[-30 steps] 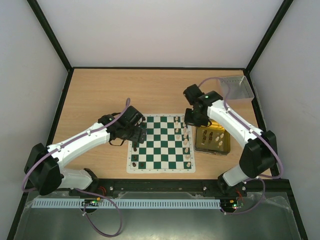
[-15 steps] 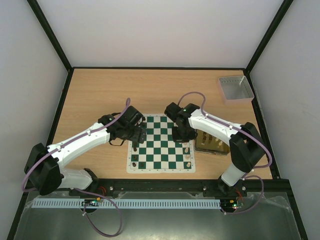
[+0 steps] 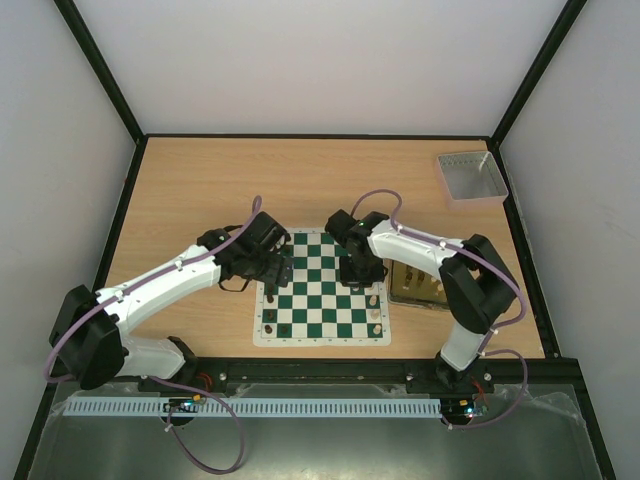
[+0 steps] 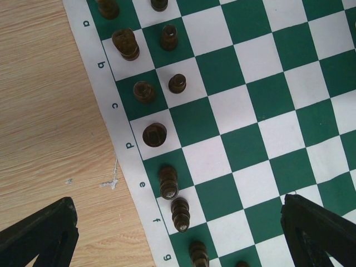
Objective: Set up the chess pieces on the board
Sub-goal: Place the chess piece on the chessboard.
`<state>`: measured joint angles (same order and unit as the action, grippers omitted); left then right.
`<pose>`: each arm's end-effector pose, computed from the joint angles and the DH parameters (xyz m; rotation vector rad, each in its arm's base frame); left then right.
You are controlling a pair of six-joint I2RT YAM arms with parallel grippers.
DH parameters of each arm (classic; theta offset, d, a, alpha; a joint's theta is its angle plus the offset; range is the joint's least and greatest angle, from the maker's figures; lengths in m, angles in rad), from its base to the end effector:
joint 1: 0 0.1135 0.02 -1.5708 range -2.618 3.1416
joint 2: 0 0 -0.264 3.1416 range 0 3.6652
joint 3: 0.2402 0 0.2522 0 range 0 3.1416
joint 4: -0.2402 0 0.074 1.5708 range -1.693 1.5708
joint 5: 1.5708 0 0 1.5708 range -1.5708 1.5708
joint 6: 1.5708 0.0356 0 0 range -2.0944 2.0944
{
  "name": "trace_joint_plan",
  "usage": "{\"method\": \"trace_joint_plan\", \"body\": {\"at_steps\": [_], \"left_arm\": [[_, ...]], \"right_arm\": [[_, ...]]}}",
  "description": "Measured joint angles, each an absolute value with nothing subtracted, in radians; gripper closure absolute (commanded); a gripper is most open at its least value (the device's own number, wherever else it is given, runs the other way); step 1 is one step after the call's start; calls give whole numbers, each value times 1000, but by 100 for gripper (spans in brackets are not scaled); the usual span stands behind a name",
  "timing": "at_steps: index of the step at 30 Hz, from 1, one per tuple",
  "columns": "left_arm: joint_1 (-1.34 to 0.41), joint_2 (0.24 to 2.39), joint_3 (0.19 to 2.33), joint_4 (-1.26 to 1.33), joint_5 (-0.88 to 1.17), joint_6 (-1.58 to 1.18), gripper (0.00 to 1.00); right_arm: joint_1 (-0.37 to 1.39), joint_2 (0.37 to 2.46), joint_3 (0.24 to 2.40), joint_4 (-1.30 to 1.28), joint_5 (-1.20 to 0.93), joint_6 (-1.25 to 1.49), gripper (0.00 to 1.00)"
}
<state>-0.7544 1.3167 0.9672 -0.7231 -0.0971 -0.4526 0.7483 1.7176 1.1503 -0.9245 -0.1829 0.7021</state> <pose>0.1894 -0.1732 0.2454 0.3679 2.6386 -0.2780 0.2199 0.2130 0.1850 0.0819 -3.0645 -0.2907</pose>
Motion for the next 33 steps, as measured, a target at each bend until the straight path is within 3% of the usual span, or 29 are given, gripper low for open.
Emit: {"method": "trace_joint_plan", "body": {"at_steps": [33], "left_arm": [[-754,1317,967,-723,-98,-452,1]], "right_arm": [[719,1773,1139,-885,-169,680,97]]}}
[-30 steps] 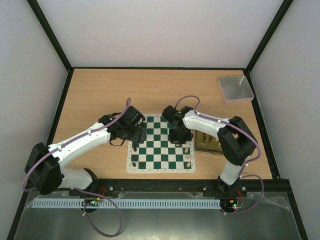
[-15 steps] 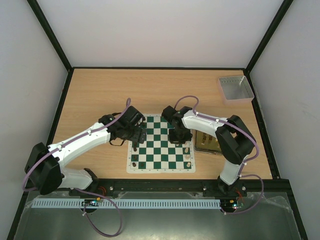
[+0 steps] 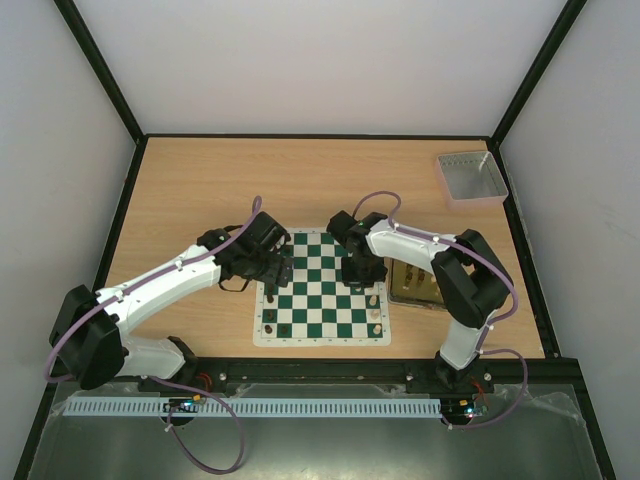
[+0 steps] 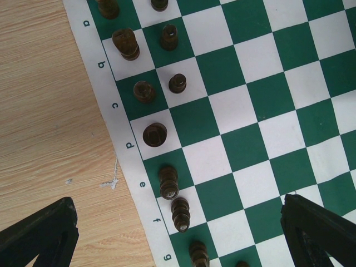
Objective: Set up the chess pieces on the board
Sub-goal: Place the chess piece on the chessboard.
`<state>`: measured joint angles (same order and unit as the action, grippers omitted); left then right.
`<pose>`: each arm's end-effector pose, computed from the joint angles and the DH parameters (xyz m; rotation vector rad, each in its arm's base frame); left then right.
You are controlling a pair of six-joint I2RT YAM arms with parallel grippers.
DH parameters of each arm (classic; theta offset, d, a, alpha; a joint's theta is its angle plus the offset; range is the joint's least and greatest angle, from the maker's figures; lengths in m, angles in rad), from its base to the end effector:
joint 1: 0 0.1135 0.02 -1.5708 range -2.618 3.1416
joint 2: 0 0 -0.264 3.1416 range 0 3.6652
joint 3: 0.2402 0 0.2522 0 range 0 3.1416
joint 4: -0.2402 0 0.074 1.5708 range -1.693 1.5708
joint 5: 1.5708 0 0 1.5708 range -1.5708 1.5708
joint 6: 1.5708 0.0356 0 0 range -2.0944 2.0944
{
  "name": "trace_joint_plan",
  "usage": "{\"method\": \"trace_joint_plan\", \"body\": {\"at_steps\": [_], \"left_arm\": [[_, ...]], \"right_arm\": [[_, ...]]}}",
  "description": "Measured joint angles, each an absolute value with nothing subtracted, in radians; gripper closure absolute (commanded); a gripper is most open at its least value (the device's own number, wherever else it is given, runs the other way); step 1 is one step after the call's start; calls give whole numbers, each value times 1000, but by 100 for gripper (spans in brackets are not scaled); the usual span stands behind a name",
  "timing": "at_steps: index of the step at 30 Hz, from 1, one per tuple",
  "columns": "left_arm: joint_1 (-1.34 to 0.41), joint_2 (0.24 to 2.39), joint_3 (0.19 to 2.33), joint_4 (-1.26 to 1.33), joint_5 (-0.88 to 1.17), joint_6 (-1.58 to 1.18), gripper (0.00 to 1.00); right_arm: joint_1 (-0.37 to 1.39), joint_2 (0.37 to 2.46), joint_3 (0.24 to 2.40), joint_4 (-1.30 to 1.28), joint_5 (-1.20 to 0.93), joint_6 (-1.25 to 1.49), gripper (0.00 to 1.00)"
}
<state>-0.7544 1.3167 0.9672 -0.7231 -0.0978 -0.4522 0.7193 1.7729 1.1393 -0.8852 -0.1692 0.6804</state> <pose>0.1894 -0.1732 0.2454 0.3682 2.6382 -0.2771 0.2305 0.2098 0.1665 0.0663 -3.0615 -0.2499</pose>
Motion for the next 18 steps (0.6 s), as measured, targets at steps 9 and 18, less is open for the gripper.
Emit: {"method": "trace_joint_plan", "body": {"at_steps": [9,18], "left_arm": [[-754,1317,967,-723,-98,-452,1],[-754,1317,967,-723,-98,-453,1]], "right_arm": [[719,1773,1129,-884,-171,680,95],[719,1773,1129,-884,-171,680,95]]}}
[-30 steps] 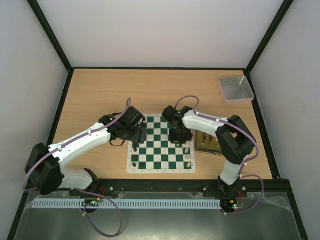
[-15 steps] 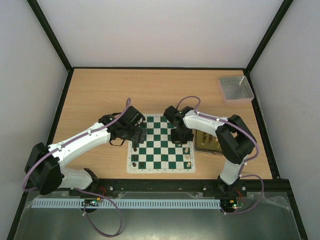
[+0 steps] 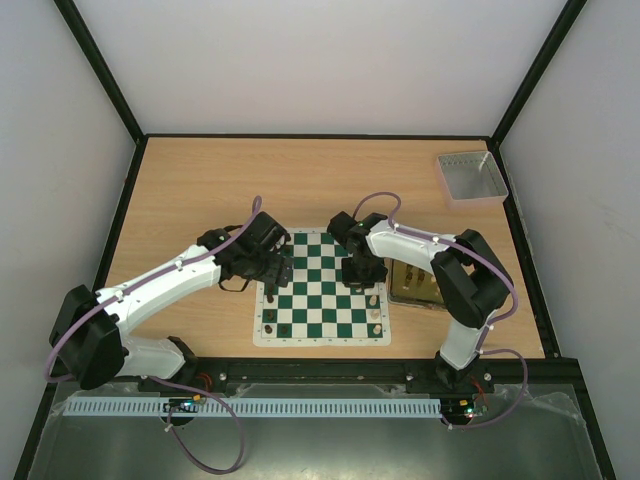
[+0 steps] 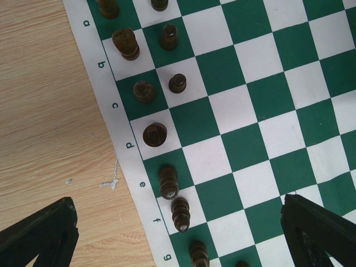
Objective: Set up the chess pieces on the board
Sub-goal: Place the chess piece on the chessboard.
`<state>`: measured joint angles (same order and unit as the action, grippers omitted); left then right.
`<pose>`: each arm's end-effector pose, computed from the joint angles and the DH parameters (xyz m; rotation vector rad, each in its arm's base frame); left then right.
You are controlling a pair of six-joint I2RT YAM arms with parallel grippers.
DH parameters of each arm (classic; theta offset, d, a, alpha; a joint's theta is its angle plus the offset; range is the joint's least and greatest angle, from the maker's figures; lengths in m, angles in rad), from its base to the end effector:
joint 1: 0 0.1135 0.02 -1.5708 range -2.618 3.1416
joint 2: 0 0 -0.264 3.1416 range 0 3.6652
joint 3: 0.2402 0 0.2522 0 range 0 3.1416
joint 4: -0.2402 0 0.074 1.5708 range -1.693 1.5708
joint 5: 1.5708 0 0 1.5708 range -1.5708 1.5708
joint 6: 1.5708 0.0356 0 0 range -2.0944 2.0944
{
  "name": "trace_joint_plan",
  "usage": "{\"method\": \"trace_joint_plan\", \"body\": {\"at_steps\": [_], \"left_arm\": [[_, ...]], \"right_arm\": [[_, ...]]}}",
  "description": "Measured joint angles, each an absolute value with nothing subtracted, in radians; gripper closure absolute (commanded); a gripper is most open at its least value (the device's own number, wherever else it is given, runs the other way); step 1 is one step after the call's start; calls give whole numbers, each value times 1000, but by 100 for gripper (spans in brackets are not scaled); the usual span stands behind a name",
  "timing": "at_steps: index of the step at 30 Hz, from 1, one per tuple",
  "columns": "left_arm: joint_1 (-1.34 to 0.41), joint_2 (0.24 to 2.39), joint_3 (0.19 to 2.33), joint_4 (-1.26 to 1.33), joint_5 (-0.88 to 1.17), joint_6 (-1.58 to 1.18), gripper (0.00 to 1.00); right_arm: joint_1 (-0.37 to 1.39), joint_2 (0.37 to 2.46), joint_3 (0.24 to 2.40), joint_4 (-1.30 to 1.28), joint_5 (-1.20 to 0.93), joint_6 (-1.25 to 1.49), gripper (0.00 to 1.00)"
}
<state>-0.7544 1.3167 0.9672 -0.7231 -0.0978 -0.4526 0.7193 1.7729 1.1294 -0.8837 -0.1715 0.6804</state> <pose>0.1894 -0.1732 0.2454 0.3677 2.6383 -0.2772 0.2290 0.2086 0.1642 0.0651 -3.0541 -0.2438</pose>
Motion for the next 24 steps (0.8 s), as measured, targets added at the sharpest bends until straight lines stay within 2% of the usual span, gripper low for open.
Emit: {"method": "trace_joint_plan", "body": {"at_steps": [24], "left_arm": [[-754,1317,967,-723,-98,-453,1]], "right_arm": [[719,1776,1151,-884,-179,680,93]]}}
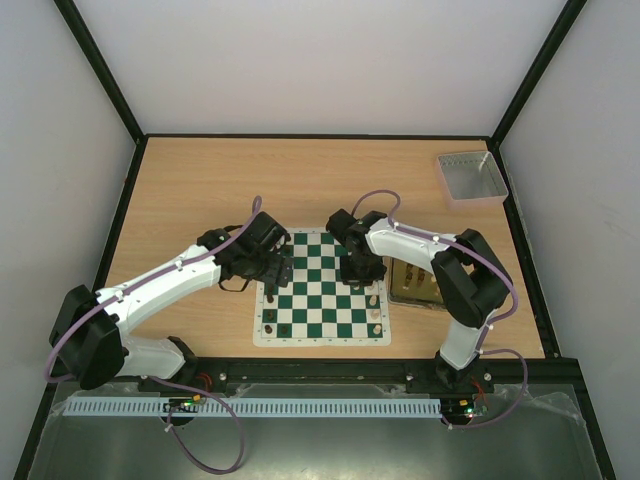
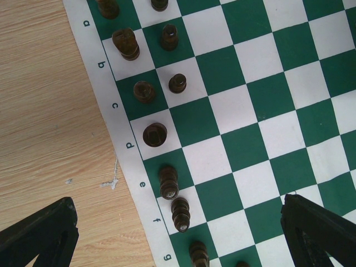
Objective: Set up the chess pieces on the board
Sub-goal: Place the chess piece on the chessboard.
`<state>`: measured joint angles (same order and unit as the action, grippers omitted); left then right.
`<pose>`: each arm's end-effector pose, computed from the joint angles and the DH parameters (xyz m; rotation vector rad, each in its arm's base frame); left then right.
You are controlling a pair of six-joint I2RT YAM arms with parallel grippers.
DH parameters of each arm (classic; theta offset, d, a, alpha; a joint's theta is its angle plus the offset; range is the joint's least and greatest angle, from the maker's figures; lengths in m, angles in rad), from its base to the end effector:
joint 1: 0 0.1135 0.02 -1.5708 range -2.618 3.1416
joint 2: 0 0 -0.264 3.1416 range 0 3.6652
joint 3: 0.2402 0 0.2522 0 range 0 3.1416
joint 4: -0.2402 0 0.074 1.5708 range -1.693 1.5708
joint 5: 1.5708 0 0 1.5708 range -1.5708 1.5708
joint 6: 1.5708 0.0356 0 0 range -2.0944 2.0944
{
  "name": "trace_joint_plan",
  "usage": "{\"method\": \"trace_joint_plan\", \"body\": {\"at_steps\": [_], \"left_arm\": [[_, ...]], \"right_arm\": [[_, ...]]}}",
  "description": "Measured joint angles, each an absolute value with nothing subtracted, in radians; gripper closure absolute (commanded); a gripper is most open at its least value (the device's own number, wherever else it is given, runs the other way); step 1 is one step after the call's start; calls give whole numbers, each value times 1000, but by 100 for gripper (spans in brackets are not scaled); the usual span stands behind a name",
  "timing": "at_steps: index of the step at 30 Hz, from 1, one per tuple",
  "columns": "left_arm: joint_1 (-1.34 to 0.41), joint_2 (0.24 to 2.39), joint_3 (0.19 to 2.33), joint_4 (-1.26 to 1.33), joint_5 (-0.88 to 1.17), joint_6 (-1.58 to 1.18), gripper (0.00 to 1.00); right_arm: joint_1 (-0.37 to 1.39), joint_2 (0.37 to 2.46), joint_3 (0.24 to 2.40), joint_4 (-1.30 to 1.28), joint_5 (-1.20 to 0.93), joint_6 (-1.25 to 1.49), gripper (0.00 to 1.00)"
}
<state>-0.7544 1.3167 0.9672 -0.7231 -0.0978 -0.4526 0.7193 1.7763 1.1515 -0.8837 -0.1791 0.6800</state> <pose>0.1894 -0.1732 0.2454 0.3677 2.6383 -0.2772 0.2324 0.2119 0.1685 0.0687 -3.0611 -0.2718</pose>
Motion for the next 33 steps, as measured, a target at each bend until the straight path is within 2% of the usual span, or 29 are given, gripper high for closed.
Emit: {"method": "trace_joint_plan", "body": {"at_steps": [7,16,24,33], "left_arm": [[-754,1317,967,-723,-98,-453,1],[-754,1317,967,-723,-98,-453,1],[-754,1317,967,-723,-98,-453,1],[-754,1317,967,-723,-98,-453,1]], "right_arm": [[719,1777,1151,-884,-182,676,85],[719,1781,1151,-884,-186,673,84],[719,1781,1151,-884,-192,669,78],[719,1781,1151,-884,-193,668,78]]}}
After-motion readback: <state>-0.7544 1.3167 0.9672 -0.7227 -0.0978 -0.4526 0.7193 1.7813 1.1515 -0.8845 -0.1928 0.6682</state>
